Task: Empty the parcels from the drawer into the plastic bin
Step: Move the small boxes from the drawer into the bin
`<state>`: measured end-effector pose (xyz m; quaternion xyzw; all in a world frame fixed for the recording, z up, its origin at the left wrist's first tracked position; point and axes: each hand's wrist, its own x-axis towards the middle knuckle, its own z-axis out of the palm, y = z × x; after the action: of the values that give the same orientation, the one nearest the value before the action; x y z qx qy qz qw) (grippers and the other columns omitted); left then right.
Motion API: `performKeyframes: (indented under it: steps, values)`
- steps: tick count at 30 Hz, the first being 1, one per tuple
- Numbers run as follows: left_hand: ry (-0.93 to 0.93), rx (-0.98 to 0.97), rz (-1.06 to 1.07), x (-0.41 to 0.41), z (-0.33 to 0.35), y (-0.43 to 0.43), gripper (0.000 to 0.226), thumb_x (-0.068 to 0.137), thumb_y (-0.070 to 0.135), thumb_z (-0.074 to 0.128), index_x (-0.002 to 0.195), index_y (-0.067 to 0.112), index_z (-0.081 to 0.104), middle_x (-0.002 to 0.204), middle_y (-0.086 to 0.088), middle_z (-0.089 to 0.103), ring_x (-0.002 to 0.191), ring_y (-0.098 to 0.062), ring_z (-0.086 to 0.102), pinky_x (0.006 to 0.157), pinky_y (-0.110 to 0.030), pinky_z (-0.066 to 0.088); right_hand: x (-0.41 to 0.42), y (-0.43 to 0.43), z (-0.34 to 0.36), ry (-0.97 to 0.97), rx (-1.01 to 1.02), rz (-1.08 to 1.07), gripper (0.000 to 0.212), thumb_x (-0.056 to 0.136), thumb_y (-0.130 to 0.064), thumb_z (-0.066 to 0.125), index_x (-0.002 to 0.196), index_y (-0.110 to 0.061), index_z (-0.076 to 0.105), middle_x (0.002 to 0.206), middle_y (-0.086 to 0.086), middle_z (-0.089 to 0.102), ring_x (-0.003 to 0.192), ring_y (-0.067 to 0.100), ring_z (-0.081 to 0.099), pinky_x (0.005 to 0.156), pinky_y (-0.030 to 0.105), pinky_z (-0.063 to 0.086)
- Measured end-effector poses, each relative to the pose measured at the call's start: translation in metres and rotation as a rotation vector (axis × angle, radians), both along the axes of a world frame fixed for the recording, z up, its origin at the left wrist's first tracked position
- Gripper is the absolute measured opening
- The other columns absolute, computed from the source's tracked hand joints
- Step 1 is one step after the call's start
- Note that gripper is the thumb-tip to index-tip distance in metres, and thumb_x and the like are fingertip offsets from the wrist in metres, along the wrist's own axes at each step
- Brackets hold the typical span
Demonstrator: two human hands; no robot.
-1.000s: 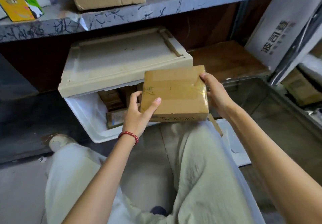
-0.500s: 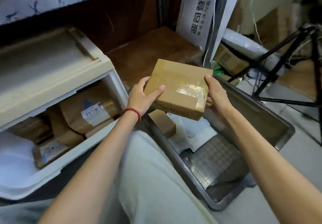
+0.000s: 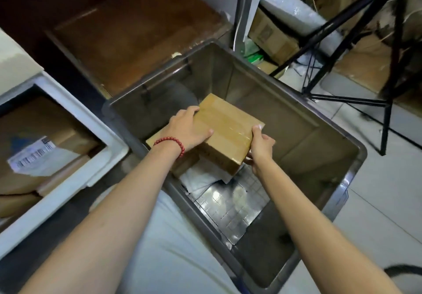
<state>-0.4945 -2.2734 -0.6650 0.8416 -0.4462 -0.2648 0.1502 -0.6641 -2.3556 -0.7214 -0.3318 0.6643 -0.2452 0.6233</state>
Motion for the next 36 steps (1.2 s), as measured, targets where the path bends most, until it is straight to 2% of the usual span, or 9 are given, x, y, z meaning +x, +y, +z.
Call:
performKeyframes:
  steps: [6,9,12,14,16,19,24,29,36]
  values:
    - [-0.423,-0.018,-0.17,0.011,-0.018,-0.011,0.065,0.085,0.062,0.049,0.141,0.03,0.035,0.144,0.005,0.042,0.13,-0.023,0.038,0.099,-0.043,0.034,0.022,-0.016,-0.033,0.081,-0.076,-0.053,0.038,0.097,-0.047,0.042,0.112,-0.017,0.026,0.109,0.01,0.05,0.102,0.03,0.056,0.098,0.05,0.046]
    - [-0.479,0.007,-0.186,0.022,-0.03,-0.012,0.064,0.086,0.06,0.047,0.14,0.028,0.036,0.141,0.004,0.046,0.128,-0.023,0.039,0.097,-0.042,0.033,0.04,-0.025,-0.04,0.12,-0.104,-0.017,0.039,0.099,-0.045,0.04,0.115,-0.015,0.022,0.106,0.008,0.048,0.098,0.028,0.051,0.1,0.048,0.044]
    - [-0.494,0.026,-0.189,0.03,-0.036,-0.011,0.063,0.087,0.06,0.047,0.14,0.027,0.036,0.138,0.003,0.049,0.127,-0.024,0.041,0.096,-0.042,0.034,0.058,-0.031,-0.044,0.169,-0.115,-0.001,0.036,0.1,-0.044,0.038,0.105,-0.015,0.016,0.118,0.016,0.044,0.097,0.029,0.048,0.092,0.034,0.041]
    - [-0.488,0.023,-0.168,0.034,-0.037,-0.011,0.063,0.087,0.059,0.047,0.14,0.028,0.036,0.138,0.003,0.049,0.127,-0.025,0.041,0.096,-0.043,0.034,0.068,-0.034,-0.048,0.194,-0.107,0.008,0.034,0.101,-0.041,0.037,0.105,-0.015,0.016,0.126,0.019,0.042,0.106,0.032,0.049,0.089,0.033,0.036]
    - [-0.488,0.013,-0.155,0.037,-0.037,-0.011,0.062,0.087,0.058,0.047,0.141,0.028,0.036,0.137,0.003,0.05,0.128,-0.024,0.04,0.096,-0.042,0.034,0.073,-0.036,-0.056,0.211,-0.1,0.083,0.029,0.102,-0.037,0.036,0.114,-0.015,0.022,0.133,0.02,0.042,0.116,0.034,0.048,0.094,0.034,0.035]
    - [-0.516,0.019,-0.163,0.041,-0.036,-0.01,0.061,0.088,0.058,0.046,0.141,0.028,0.036,0.137,0.002,0.049,0.128,-0.024,0.041,0.097,-0.043,0.034,0.072,-0.038,-0.062,0.243,-0.109,0.268,0.049,0.101,-0.034,0.041,0.142,-0.012,0.023,0.14,0.014,0.044,0.125,0.032,0.046,0.101,0.035,0.035]
    - [-0.513,0.014,-0.151,0.044,-0.031,-0.002,0.056,0.089,0.057,0.045,0.138,0.029,0.04,0.138,0.003,0.048,0.128,-0.024,0.041,0.099,-0.043,0.034,0.053,-0.036,-0.058,0.319,-0.174,0.69,0.073,0.094,-0.041,0.056,0.151,-0.015,0.02,0.151,0.007,0.035,0.136,0.028,0.038,0.108,0.036,0.031]
    - [-0.55,-0.042,-0.129,0.039,-0.005,0.011,0.051,0.091,0.056,0.044,0.135,0.03,0.045,0.138,0.003,0.048,0.129,-0.023,0.039,0.102,-0.044,0.031,0.057,-0.03,-0.033,0.496,-0.538,0.858,0.069,0.089,-0.056,0.054,0.146,-0.024,0.035,0.15,0.007,0.038,0.133,0.029,0.041,0.107,0.049,0.039]
    - [-0.541,-0.043,-0.042,0.027,0.04,0.059,0.051,0.092,0.055,0.044,0.136,0.029,0.045,0.136,0.001,0.052,0.128,-0.023,0.043,0.102,-0.044,0.034,0.077,0.0,0.045,0.632,-1.016,1.002,0.051,0.091,-0.058,0.047,0.135,-0.031,0.049,0.142,-0.002,0.047,0.127,0.022,0.044,0.098,0.039,0.042]
